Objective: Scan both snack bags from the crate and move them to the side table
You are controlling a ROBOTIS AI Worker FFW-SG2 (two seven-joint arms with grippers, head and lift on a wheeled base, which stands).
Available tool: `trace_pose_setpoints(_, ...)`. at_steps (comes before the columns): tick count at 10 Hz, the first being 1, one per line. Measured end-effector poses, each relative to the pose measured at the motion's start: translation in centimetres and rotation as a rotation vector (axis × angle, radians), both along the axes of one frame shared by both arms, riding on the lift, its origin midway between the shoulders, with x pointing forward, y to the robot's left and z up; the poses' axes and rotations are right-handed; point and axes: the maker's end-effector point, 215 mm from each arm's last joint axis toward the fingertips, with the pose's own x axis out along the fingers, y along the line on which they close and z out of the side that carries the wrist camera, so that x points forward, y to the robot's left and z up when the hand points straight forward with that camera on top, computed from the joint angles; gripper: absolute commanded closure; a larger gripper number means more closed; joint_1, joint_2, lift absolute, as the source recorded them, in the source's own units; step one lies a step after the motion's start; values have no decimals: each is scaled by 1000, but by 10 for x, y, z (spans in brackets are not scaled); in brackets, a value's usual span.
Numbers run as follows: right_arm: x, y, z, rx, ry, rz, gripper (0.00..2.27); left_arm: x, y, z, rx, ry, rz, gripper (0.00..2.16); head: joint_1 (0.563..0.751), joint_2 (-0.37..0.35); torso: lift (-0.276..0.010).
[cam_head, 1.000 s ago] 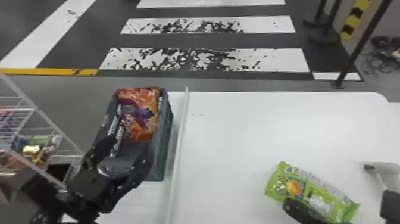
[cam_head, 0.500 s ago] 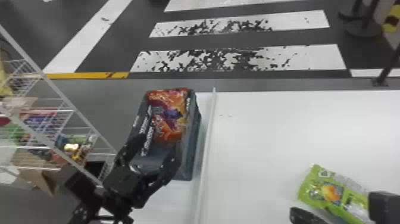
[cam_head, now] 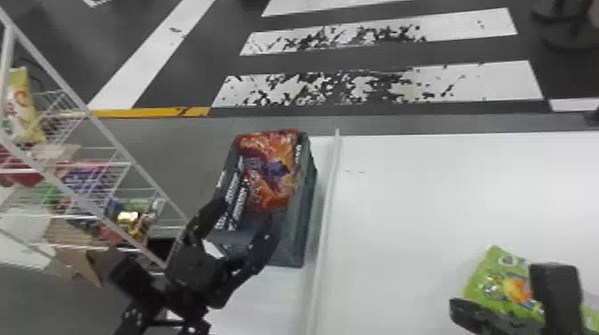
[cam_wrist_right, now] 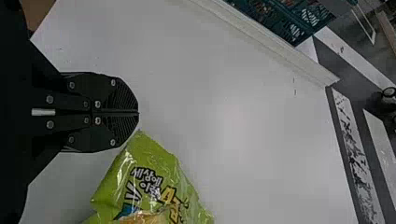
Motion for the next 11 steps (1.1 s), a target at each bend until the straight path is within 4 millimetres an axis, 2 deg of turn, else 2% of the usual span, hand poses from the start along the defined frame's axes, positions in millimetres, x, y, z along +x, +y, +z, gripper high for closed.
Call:
trace_pose_setpoints(4,36,-14,-3,-59,-25,-27,2250,-5,5,1,-1,-14,6,76,695,242,-29)
trace_pose_setpoints(6,57,-26,-1,-82,-35,-54,2253,-7,6,2,-1,-18,8,76,695,215,-29)
trace_pose_setpoints(9,83,-43,-9,-137,-31,-101,2253,-9,7,-1,0,-17,9,76,695,184,-29)
trace_pose_setpoints(11,101,-61,-10,-155,-31,-139,2253,-10,8,-3,0,-17,10,76,695,155,-29)
